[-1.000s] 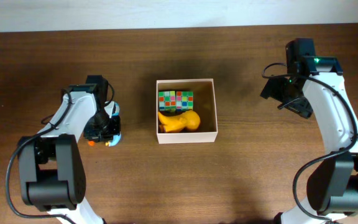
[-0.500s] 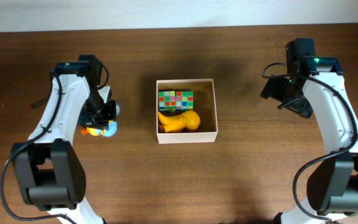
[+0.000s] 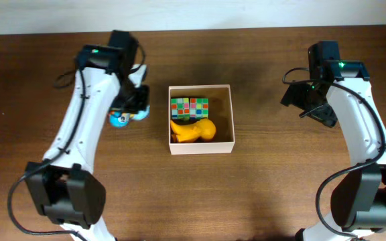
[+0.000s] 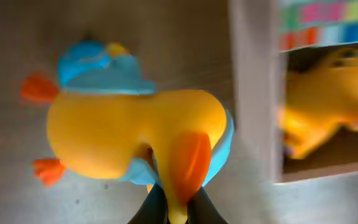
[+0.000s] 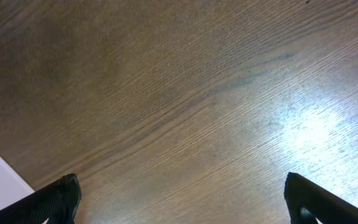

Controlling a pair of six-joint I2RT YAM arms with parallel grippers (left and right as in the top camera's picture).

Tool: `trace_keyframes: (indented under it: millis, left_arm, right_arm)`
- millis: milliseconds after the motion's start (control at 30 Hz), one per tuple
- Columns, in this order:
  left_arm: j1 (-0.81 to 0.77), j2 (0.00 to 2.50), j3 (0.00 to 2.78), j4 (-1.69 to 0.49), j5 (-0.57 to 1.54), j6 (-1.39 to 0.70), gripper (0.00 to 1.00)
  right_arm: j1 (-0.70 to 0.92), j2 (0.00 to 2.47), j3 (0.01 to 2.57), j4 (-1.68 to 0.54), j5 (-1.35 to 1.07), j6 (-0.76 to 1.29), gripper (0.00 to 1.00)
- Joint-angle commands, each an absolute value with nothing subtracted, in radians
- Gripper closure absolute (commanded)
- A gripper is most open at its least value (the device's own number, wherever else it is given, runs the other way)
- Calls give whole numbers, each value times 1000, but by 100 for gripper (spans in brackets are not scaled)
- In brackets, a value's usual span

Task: Pack container
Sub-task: 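Carry the duck right and lower it into the box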

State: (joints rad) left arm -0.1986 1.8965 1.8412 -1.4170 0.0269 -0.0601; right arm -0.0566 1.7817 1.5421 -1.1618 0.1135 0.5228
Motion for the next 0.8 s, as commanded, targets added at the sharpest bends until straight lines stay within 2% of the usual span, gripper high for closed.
trace_keyframes:
  millis: [0,500,767]
  left_arm:
    - [-289,1901,1928,-1423,38,-73,92]
    - [-591,1902,1953,-1308,37,-336,91]
    - [-688,1909,1931,-1221,-19,-490,91]
  right_arm:
    - [-61,1774,1542,-1161,116,524,1]
    - [-61,1774,1542,-1161,116,524,1]
    - [-61,1774,1542,-1161,116,524,1]
